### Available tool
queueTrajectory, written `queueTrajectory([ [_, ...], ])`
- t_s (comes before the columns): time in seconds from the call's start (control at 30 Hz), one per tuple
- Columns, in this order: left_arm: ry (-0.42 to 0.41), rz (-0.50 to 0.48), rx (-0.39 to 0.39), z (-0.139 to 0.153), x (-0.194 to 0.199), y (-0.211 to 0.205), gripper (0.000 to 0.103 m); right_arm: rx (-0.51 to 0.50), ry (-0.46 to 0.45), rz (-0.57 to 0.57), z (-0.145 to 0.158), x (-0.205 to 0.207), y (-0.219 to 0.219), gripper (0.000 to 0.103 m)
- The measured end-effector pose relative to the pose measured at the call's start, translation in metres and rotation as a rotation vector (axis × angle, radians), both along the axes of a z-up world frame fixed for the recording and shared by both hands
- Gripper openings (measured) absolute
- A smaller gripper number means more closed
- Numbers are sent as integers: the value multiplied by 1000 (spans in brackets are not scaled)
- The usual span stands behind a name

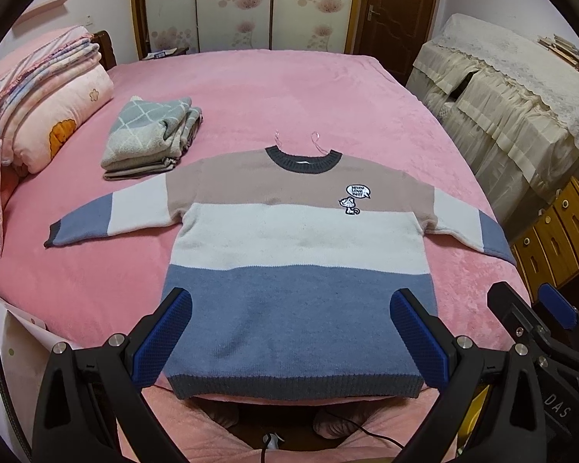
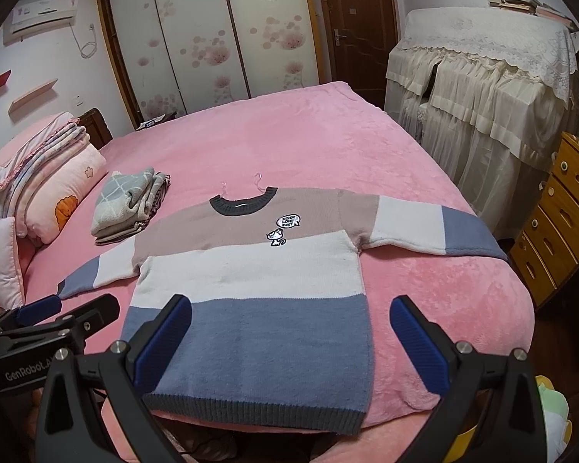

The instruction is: Fold small clothes

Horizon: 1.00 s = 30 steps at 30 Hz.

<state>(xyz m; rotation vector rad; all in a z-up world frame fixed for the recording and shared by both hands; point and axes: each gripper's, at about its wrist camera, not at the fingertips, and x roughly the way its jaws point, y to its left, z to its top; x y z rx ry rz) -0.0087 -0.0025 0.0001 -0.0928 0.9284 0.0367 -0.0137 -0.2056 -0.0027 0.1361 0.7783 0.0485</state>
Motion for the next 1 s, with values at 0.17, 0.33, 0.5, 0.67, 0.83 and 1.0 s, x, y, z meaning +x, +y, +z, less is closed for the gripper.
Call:
queueTrajectory([
  [0.17, -6, 11, 4, 0, -2, 0, 102, 0, -7, 1, 1, -1, 1, 103],
  [0.33, -7, 16, -1, 0, -1, -1, 102, -2, -7, 0, 2, -2, 0, 103],
  [0.5, 1, 15, -8, 0, 1, -1, 102, 2, -5, -4, 3, -2, -6, 103],
  [0.67, 5, 16, -17, -2, 4, 0, 102, -2, -1, -4, 1, 0, -11, 103],
  [0.83, 4, 18, -16, -3, 6, -1, 102, 5, 7, -5, -4, 4, -17, 103],
  [1.0, -1, 40, -17, -5, 8, -1, 102, 11, 20, -2, -12, 8, -20, 103],
])
